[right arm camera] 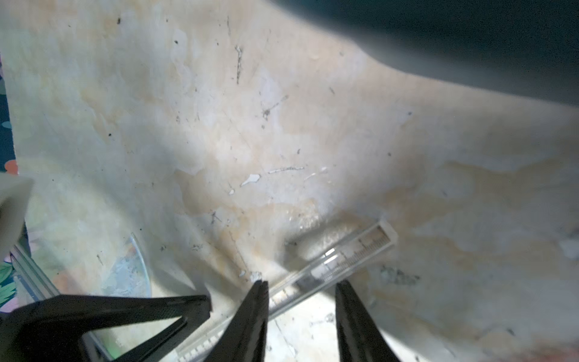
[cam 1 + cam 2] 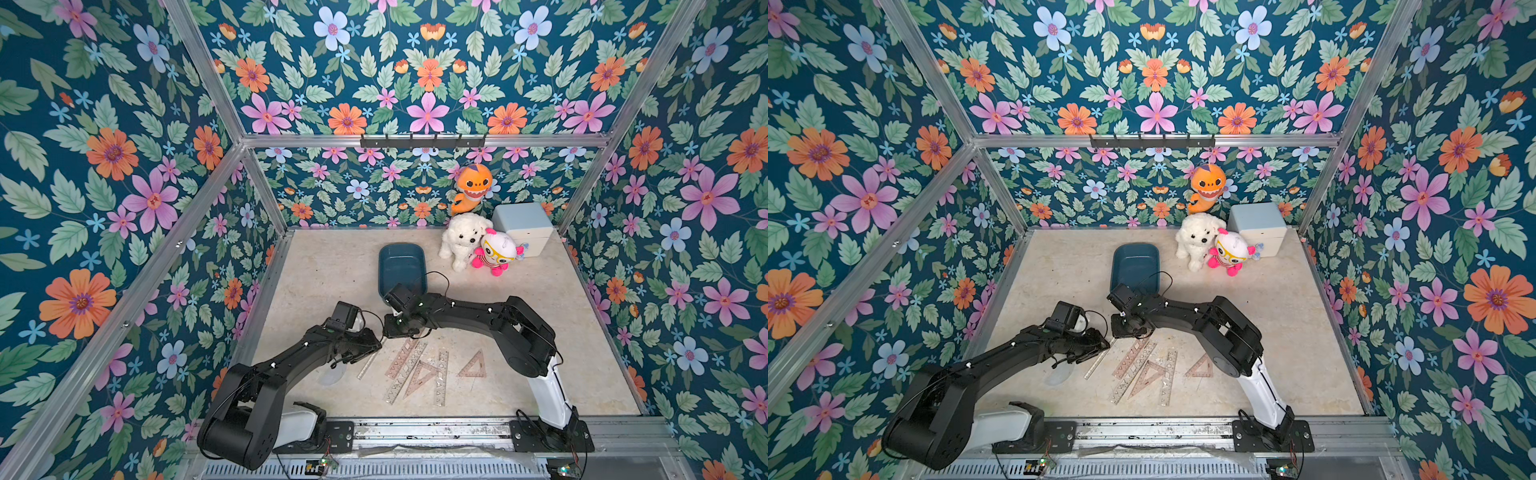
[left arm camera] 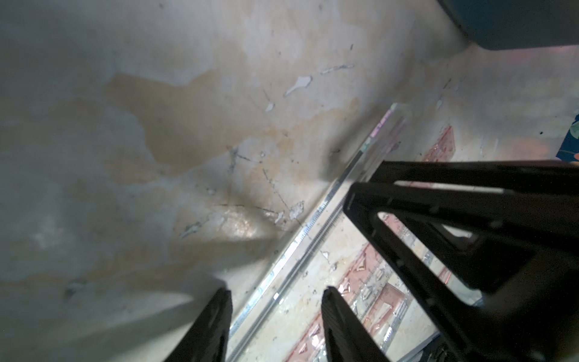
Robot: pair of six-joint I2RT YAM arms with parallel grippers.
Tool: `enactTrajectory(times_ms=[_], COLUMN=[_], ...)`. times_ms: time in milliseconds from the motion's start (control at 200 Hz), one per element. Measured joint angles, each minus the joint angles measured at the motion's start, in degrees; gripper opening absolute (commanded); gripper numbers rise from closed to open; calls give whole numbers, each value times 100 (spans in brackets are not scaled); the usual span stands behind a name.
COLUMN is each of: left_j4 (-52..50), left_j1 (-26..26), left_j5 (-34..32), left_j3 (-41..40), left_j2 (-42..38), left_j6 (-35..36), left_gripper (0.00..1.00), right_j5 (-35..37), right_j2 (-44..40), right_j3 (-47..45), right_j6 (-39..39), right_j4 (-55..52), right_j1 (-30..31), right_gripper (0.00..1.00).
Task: Put the scattered rulers into the storage box
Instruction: Pick up the ruler from the center of the board.
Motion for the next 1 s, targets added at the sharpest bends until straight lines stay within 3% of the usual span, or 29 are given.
enactTrajectory(times_ms=[250,600,775,1000], left_j4=[-129,-573,-568,-516], left_j1=[-415,-1805,-1941,-1985], left_j5=[-568,-2874,-3309,-3379], left_j3=[116,789,920,855], left_j2=[31,507,833,955], left_j6=[28,284,529,549], left_gripper=[46,55,49,41], right_j5=[-256,-496,-538,-522], right_j2=[129,-1126,-1329,-1504], right_j3=[173,-730,-1084,-1231], right_j6=[-81,-146,-166,-164], right_j4=[199,903,1012,1093], right_j1=[-181,-413,-461,-494], right_gripper=[39,39,39,39])
